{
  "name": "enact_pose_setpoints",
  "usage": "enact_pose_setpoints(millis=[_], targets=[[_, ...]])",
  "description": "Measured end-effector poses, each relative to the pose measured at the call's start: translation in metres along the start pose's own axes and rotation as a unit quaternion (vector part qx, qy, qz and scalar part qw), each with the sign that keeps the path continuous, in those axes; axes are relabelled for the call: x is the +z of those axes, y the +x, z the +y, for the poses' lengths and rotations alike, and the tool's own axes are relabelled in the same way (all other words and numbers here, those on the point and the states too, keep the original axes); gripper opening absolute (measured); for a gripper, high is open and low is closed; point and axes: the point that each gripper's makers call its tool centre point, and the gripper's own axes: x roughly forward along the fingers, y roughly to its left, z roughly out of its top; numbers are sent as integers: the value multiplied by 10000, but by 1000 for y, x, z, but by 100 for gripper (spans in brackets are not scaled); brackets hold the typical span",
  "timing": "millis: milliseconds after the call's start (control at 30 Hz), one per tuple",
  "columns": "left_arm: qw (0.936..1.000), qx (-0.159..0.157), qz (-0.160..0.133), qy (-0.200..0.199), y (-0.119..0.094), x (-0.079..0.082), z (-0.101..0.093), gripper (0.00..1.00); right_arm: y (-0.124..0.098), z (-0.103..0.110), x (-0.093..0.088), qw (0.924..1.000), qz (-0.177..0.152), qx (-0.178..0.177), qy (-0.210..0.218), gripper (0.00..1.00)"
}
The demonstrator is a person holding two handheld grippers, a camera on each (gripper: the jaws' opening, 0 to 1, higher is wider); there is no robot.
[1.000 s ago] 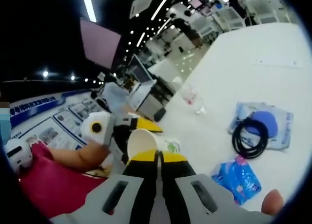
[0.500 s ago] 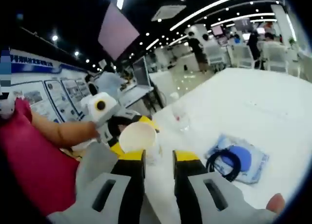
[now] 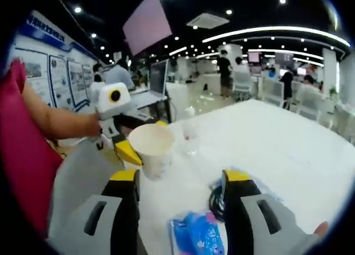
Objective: Arrange the tabletop items into an orderly group along one side of the table until the central work area is clear of visible clutter.
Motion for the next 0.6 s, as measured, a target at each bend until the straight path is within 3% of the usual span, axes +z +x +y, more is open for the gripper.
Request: enact_pose_setpoints(millis=[233, 433, 600], targets=[[9990, 326, -27, -293, 2, -4, 11, 41, 11, -7, -6, 9978, -73, -443, -486, 99], [9961, 787, 5, -396, 2, -9, 26, 41, 21, -7, -10, 9960, -121, -567, -677, 99], [9918, 1202, -31, -427, 3, -10, 40, 41, 31, -7, -12, 9970, -175, -497, -571, 99]])
